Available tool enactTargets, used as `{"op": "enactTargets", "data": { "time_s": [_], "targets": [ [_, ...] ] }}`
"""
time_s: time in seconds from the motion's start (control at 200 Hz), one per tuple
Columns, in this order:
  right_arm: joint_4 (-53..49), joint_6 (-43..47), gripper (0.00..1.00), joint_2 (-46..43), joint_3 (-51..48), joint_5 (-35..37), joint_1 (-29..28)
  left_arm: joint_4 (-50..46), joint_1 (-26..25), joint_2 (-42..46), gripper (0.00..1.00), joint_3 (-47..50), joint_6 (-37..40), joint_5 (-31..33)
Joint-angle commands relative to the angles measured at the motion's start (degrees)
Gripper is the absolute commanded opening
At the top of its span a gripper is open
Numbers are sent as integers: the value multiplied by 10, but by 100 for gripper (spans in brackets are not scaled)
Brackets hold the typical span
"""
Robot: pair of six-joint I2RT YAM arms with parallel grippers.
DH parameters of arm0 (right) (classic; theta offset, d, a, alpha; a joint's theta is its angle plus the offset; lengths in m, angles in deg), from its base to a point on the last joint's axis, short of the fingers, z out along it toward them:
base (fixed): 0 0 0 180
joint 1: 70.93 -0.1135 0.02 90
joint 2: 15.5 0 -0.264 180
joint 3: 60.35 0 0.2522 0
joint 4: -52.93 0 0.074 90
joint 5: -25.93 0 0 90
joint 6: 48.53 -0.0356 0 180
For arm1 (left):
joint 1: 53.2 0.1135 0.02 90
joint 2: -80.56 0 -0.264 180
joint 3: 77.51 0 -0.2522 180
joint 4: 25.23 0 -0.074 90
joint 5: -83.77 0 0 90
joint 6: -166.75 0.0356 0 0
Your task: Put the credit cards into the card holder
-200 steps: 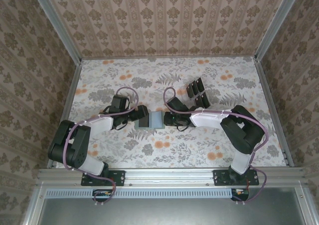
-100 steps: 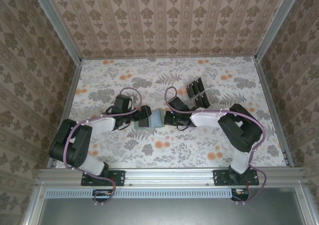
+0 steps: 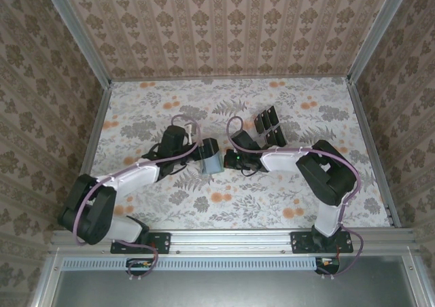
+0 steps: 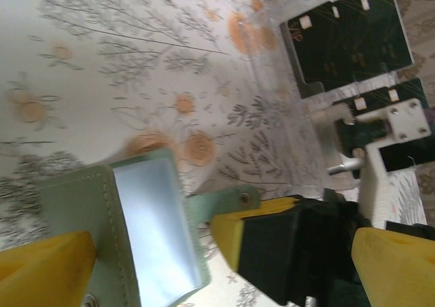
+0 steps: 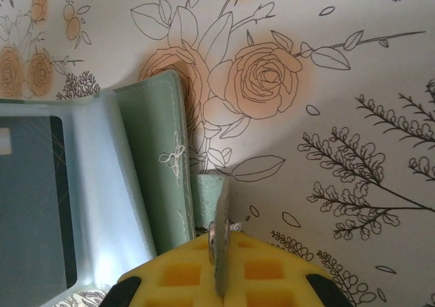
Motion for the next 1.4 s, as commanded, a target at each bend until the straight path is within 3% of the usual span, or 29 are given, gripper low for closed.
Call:
{"op": "enactTargets", "data": {
  "time_s": [0.0, 0.195, 0.44, 0.59, 0.935, 1.195, 1.395],
  "targets": [
    [16, -13, 7, 4, -12, -15, 5, 26, -24, -39, 100, -24, -22, 12],
    [7, -16, 35, -47, -38, -4, 14, 49, -50, -89, 100, -33, -34, 36],
    [-29, -16, 40, -142, -83, 19, 17, 58, -61, -124, 100, -24, -42, 69],
    [-28, -25, 37, -184, -110, 20, 17, 59, -65, -136, 100, -18, -48, 84],
    [45, -56, 9, -173, -127, -11, -18, 41, -65, -121, 100, -27, -50, 94],
    [145, -91, 2, -129, -141, -14, -42, 6, -58, -103, 100, -55, -56, 88],
    [156, -98, 1, -109, -135, -10, -48, 0, -40, -89, 100, -71, -75, 66]
  ]
}}
